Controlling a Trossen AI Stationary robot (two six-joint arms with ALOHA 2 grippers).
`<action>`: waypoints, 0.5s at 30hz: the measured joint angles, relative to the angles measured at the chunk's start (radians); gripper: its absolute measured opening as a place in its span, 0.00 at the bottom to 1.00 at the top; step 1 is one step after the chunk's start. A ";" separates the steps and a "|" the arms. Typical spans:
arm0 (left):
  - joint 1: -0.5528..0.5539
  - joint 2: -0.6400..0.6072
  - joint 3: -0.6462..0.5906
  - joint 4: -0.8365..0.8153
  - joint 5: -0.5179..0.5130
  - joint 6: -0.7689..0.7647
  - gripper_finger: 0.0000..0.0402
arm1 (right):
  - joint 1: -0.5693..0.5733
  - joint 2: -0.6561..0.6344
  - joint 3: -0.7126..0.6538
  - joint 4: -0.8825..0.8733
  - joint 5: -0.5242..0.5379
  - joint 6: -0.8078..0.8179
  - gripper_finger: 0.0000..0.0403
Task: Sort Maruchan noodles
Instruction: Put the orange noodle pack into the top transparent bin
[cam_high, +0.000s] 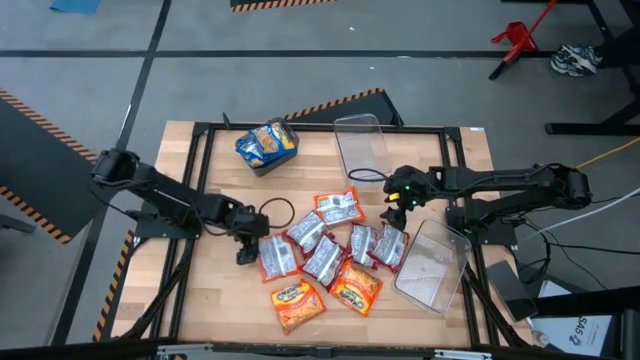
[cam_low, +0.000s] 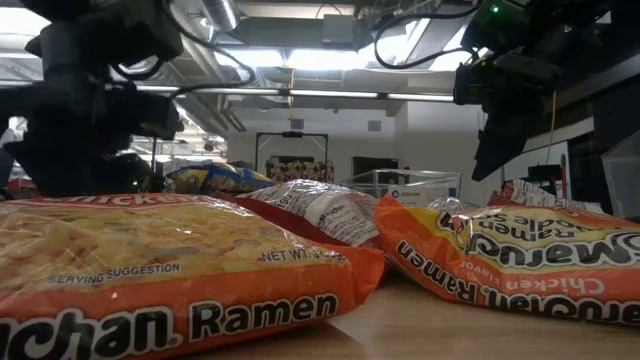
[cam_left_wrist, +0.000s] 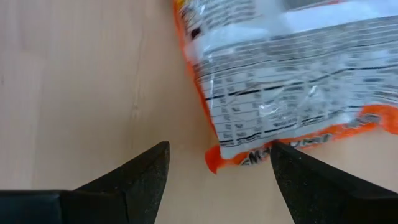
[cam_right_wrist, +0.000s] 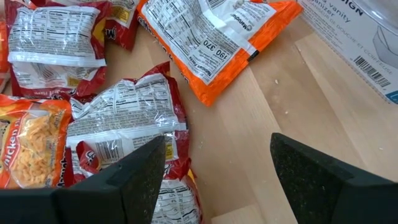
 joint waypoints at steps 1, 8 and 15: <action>0.000 0.013 0.000 0.004 -0.001 -0.014 0.68 | 0.000 0.000 0.000 0.000 0.000 0.000 0.69; 0.000 0.046 0.003 0.039 -0.013 -0.079 0.66 | 0.000 0.000 0.000 0.000 0.002 0.000 0.69; 0.000 0.050 0.001 0.052 -0.044 -0.106 0.47 | 0.000 0.000 0.000 0.000 0.018 0.000 0.69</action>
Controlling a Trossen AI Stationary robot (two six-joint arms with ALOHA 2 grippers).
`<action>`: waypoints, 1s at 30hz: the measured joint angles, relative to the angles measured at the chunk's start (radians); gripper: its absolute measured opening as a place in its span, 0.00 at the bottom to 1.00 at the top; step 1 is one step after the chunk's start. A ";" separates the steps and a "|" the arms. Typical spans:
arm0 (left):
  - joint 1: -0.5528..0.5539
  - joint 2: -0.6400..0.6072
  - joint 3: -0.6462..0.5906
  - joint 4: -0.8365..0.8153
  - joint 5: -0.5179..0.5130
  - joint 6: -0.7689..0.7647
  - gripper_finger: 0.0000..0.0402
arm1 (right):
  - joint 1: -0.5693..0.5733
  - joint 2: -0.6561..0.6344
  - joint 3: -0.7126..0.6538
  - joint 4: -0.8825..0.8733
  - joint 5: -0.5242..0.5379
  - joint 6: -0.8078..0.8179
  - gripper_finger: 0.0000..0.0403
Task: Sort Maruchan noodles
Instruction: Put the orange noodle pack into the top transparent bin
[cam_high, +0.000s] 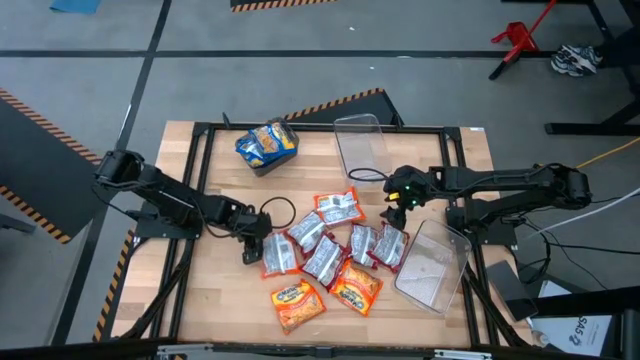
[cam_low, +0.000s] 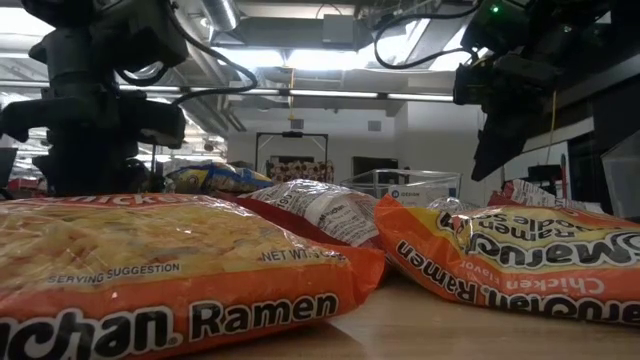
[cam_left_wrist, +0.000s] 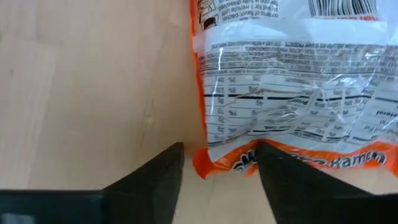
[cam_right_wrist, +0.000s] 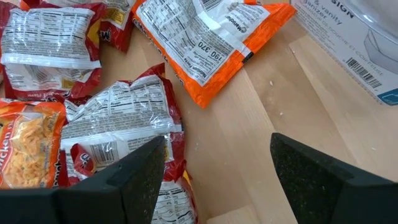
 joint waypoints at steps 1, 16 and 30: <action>0.000 0.000 0.000 0.001 -0.009 -0.011 0.44 | 0.000 0.000 0.000 0.000 0.005 0.000 0.69; 0.000 -0.002 -0.001 0.027 -0.044 -0.208 0.01 | 0.000 0.000 0.000 0.003 0.008 0.010 0.69; 0.004 -0.157 0.104 -0.033 -0.111 -0.295 0.00 | 0.000 -0.003 0.000 0.033 -0.045 0.078 0.69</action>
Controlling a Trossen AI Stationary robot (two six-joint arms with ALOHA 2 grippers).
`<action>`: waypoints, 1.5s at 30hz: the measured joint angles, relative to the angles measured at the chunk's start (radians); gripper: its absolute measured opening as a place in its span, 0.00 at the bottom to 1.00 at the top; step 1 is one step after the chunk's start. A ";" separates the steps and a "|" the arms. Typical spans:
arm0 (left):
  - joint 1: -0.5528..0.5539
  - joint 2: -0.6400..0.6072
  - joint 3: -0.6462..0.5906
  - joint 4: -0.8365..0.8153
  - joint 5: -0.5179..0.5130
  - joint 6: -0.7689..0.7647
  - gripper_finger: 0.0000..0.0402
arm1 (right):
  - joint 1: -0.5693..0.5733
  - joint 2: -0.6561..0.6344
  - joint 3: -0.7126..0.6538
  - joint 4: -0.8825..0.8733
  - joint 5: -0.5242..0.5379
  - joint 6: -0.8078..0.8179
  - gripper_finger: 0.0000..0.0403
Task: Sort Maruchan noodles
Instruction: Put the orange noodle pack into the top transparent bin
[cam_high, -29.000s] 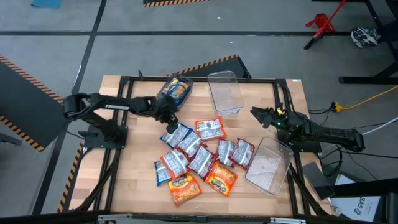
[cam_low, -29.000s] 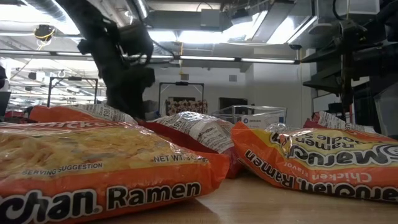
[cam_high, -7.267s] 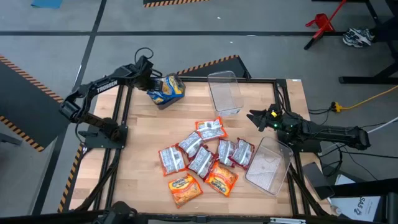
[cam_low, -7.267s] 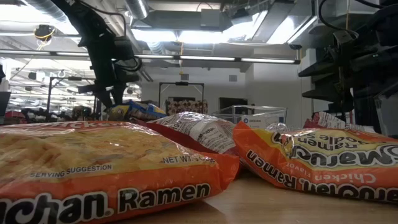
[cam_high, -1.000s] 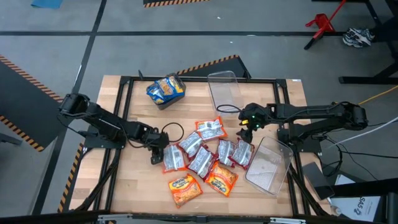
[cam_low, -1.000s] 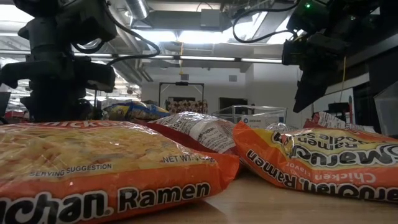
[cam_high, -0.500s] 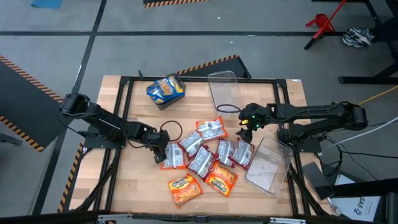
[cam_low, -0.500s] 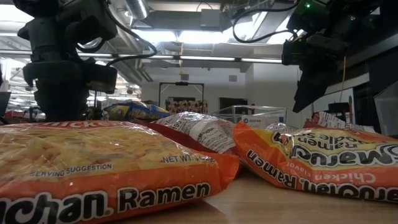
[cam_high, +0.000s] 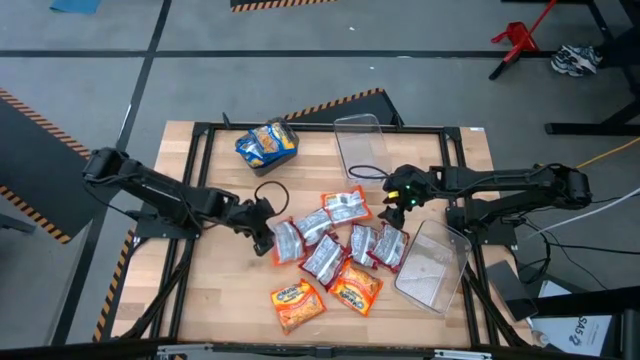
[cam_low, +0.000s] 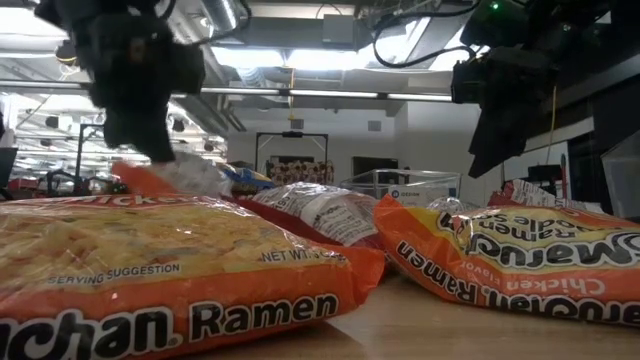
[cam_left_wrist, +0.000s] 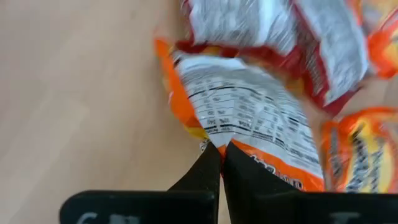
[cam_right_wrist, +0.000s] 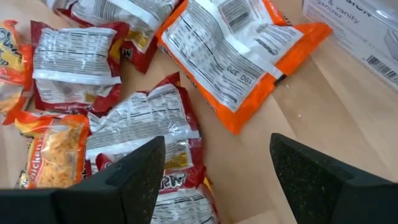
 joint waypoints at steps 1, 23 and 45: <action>0.002 -0.007 0.016 -0.026 -0.006 -0.004 0.00 | 0.000 0.000 0.000 0.001 0.000 0.001 0.69; 0.257 -0.022 0.292 -0.133 -0.125 0.314 0.00 | 0.000 -0.002 0.356 -0.095 0.166 -0.143 0.69; 0.636 0.057 0.293 0.428 0.088 0.437 0.00 | -0.032 0.032 0.478 -0.269 0.989 -0.160 0.69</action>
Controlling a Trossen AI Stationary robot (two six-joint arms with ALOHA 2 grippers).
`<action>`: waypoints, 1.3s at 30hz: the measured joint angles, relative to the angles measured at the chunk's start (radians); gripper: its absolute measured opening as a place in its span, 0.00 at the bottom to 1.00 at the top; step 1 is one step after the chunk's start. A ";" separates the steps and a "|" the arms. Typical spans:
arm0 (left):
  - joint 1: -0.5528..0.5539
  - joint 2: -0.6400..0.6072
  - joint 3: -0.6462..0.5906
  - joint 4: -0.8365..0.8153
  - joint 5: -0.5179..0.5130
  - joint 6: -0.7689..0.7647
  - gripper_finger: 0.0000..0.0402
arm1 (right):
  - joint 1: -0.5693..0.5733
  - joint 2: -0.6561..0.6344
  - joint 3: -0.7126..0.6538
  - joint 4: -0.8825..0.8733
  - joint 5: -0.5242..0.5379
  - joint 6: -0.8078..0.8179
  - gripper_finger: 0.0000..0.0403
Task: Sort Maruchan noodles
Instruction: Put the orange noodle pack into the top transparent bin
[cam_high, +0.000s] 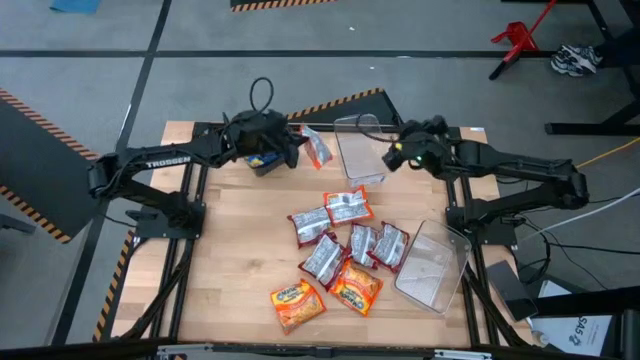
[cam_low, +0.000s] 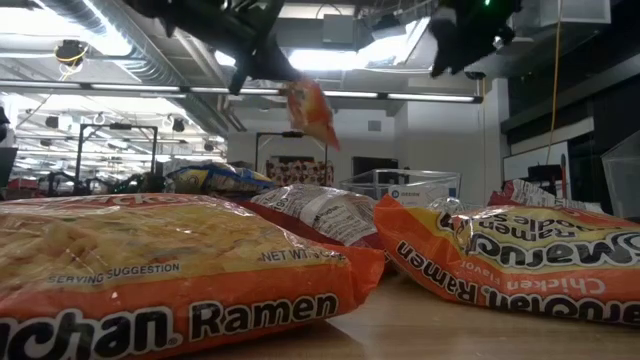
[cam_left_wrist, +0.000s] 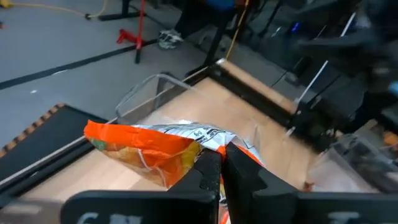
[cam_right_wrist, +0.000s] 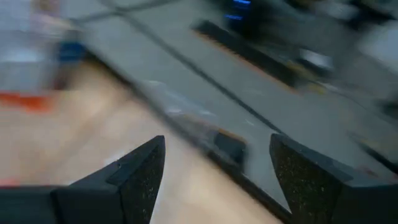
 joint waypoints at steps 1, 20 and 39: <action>0.008 0.007 0.000 0.027 0.014 -0.006 0.00 | -0.017 0.006 0.000 -0.019 0.019 0.015 0.69; 0.081 0.409 0.432 -0.004 0.118 0.103 0.00 | -0.299 0.082 -0.001 -0.090 -0.185 0.139 0.69; 0.087 0.759 0.668 -0.193 0.136 0.109 0.00 | -0.296 0.082 -0.002 -0.140 -0.196 0.162 0.69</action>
